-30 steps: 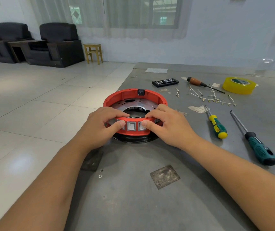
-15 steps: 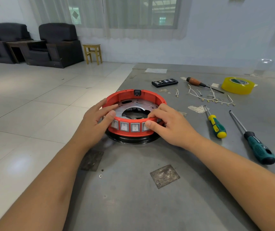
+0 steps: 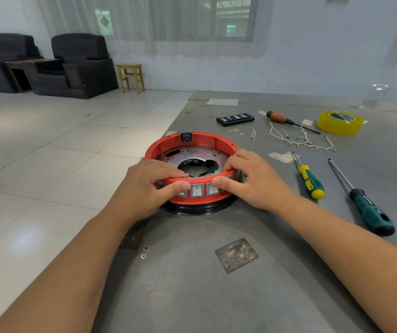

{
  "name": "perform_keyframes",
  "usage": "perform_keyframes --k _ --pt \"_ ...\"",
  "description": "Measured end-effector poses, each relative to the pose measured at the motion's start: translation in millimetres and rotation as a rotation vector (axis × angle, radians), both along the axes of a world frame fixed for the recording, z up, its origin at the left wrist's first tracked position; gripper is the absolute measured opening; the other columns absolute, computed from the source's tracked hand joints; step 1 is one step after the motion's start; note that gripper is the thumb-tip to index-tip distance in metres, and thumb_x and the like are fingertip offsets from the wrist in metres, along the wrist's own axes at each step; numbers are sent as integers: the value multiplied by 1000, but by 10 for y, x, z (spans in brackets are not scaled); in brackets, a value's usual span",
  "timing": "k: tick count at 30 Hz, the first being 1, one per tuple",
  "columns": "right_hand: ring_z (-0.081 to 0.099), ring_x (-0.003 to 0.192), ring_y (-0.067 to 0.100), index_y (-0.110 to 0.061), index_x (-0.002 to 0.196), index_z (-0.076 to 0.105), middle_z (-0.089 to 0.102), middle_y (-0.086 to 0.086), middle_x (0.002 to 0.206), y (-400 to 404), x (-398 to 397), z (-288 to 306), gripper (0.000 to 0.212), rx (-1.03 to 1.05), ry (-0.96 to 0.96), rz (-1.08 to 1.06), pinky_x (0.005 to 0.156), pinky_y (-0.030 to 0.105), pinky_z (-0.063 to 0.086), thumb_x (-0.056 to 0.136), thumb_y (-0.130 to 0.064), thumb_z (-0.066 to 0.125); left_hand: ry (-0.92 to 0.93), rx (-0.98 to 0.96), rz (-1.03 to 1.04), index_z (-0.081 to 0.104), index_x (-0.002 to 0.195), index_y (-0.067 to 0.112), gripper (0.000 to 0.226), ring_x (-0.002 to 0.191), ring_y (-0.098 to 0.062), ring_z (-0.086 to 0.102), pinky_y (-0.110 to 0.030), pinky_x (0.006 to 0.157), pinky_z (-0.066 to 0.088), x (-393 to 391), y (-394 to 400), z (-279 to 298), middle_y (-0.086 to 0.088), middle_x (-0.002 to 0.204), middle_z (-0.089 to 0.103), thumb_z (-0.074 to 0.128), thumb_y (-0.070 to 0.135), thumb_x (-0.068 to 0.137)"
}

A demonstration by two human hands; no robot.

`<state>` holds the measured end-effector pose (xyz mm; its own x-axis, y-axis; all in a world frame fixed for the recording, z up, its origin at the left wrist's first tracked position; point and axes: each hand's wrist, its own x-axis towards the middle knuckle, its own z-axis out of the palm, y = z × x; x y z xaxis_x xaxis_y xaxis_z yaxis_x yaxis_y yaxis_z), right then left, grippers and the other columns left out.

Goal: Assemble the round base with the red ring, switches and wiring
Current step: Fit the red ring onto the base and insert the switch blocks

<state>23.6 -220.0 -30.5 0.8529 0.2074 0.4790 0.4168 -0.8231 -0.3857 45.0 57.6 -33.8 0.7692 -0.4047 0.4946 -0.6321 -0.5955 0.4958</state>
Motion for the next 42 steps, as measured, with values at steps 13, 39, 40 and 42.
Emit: perform_keyframes --k 13,39,40,42 --pt "41 124 18 -32 105 53 41 -15 146 -24 -86 -6 75 28 165 -180 101 35 37 77 -96 25 -73 -43 170 77 110 43 60 95 5 59 -15 80 44 -131 -182 0 34 116 67 47 85 79" --pt "55 121 40 -17 139 55 49 17 134 -877 -44 233 40 -466 536 -736 96 45 51 99 -21 49 473 -604 284 71 109 41 23 100 -3 67 -27 81 47 -164 -457 -28 19 104 74 58 26 99" --pt "57 120 40 -15 139 54 49 17 133 -888 -34 238 41 -463 525 -738 95 44 51 99 -16 49 468 -599 294 70 112 39 23 101 -3 67 -26 80 46 -179 -487 -28 20 104 73 57 24 100" --pt "58 118 40 -13 138 55 49 17 132 -925 -26 286 40 -457 549 -754 94 44 52 98 -12 50 488 -573 299 67 117 38 24 101 -3 66 -26 81 46 -208 -514 -7 21 106 71 58 24 100"
